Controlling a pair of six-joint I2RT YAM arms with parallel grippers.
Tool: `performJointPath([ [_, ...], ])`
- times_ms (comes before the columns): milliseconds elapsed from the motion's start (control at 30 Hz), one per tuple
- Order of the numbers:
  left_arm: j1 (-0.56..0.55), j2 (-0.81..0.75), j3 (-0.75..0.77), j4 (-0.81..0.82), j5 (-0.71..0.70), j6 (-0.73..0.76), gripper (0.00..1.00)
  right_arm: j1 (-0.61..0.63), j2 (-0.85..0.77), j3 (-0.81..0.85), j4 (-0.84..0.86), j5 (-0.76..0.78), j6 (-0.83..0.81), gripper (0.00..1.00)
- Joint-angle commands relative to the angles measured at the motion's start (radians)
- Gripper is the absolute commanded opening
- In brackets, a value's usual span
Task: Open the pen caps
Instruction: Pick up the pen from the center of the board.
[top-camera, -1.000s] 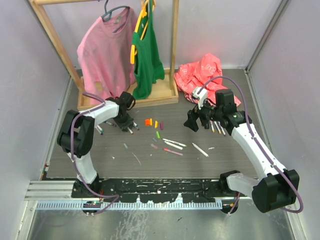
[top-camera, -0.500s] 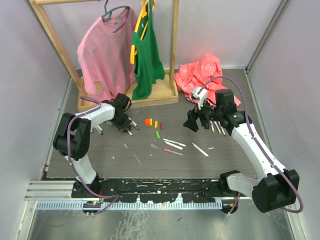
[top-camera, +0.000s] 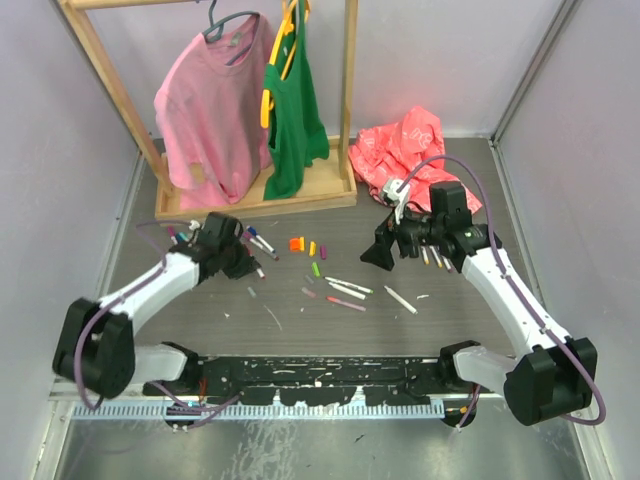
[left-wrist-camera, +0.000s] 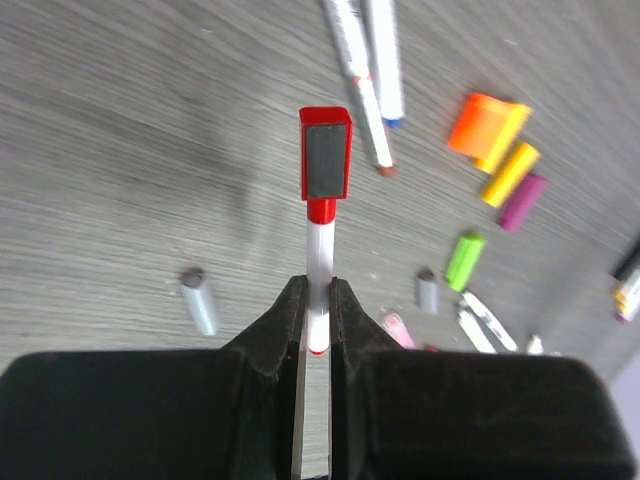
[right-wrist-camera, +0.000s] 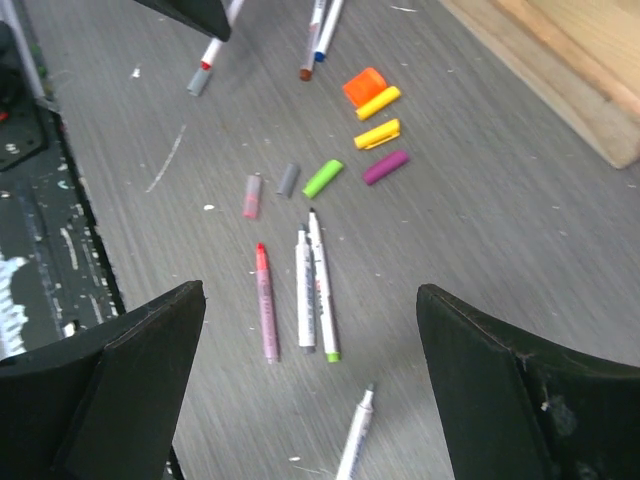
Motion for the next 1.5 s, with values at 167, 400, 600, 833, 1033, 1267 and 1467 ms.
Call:
performJointPath([
  [167, -0.122, -0.486, -0.375, 0.823, 0.145, 0.090, 0.00, -0.003, -0.036, -0.137, 0.198, -0.260, 0.127, 0.92],
  [400, -0.321, -0.606, -0.474, 1.186, 0.040, 0.223, 0.00, 0.025, 0.009, -0.140, 0.234, -0.338, 0.183, 0.91],
  [600, -0.486, -0.488, -0.414, 1.328, -0.014, 0.333, 0.00, 0.044, -0.005, -0.185, 0.362, -0.379, 0.280, 0.91],
  [833, -0.608, -0.324, -0.320, 1.431, -0.094, 0.444, 0.00, 0.087, 0.000, -0.206, 0.413, -0.387, 0.319, 0.90],
  [1033, -0.629, -0.213, -0.289, 1.514, -0.096, 0.429, 0.00, 0.114, -0.007, -0.206, 0.420, -0.418, 0.321, 0.88],
  [1267, -0.665, -0.147, -0.255, 1.541, -0.092, 0.425, 0.00, 0.124, -0.019, -0.207, 0.440, -0.410, 0.339, 0.82],
  [1467, -0.682, -0.115, -0.251, 1.567, -0.090, 0.414, 0.00, 0.124, -0.022, -0.194, 0.440, -0.363, 0.348, 0.71],
])
